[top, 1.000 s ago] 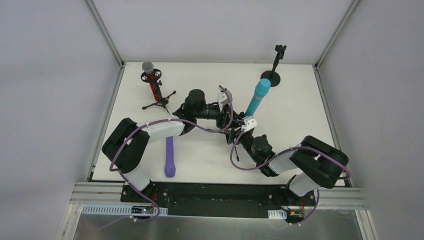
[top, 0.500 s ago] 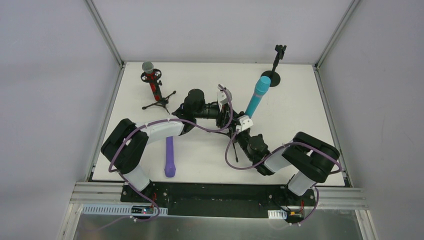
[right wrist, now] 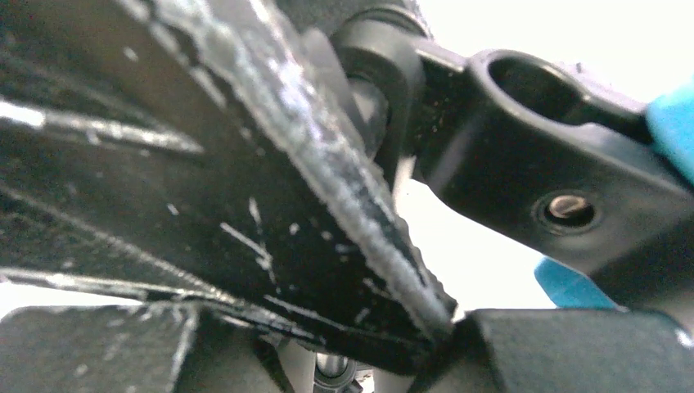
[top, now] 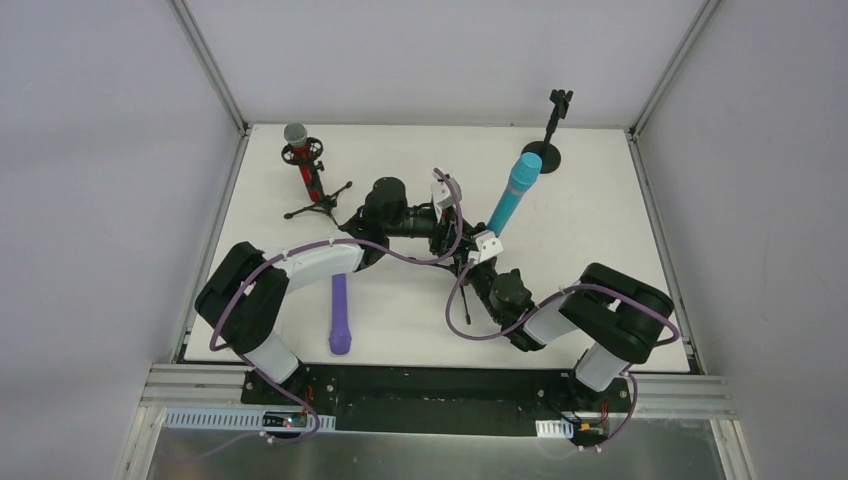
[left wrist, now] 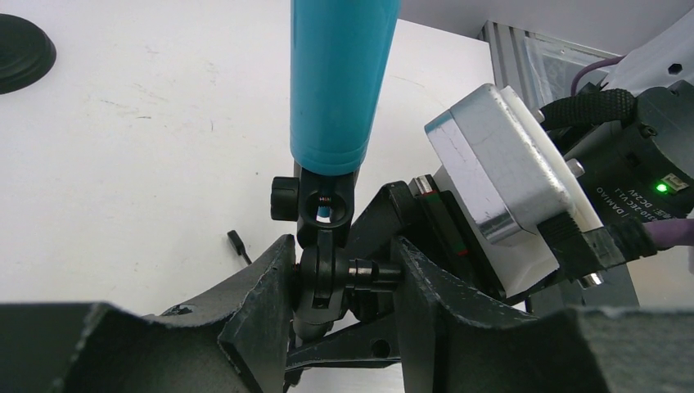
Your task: Attach the microphones to the stand
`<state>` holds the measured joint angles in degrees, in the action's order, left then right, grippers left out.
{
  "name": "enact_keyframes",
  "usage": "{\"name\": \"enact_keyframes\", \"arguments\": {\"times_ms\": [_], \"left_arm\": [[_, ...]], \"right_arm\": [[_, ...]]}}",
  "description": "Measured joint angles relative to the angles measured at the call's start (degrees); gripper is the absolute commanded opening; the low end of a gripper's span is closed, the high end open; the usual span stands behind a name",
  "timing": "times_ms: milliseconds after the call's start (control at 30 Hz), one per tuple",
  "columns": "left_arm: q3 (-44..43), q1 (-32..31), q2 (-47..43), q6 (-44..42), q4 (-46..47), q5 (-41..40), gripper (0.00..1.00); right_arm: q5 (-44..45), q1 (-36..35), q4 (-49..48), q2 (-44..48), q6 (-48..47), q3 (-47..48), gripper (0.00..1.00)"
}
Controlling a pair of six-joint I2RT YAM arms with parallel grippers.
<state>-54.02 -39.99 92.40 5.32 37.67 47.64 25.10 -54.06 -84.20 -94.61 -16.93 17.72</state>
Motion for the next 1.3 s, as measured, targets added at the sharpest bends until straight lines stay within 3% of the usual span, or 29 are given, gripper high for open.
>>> {"name": "enact_keyframes", "arguments": {"times_ms": [667,1300], "left_arm": [[1.60,1.05,-6.58,-2.97,-7.10,-1.84,0.00],[5.35,3.34,-11.02,0.50,-4.35,-3.26,0.00]], "right_arm": [[3.82,-3.96,-5.05,-4.50,-0.92,3.72,0.00],[0.39,-4.20,-6.10,-6.49,-1.88,7.17,0.00]]}}
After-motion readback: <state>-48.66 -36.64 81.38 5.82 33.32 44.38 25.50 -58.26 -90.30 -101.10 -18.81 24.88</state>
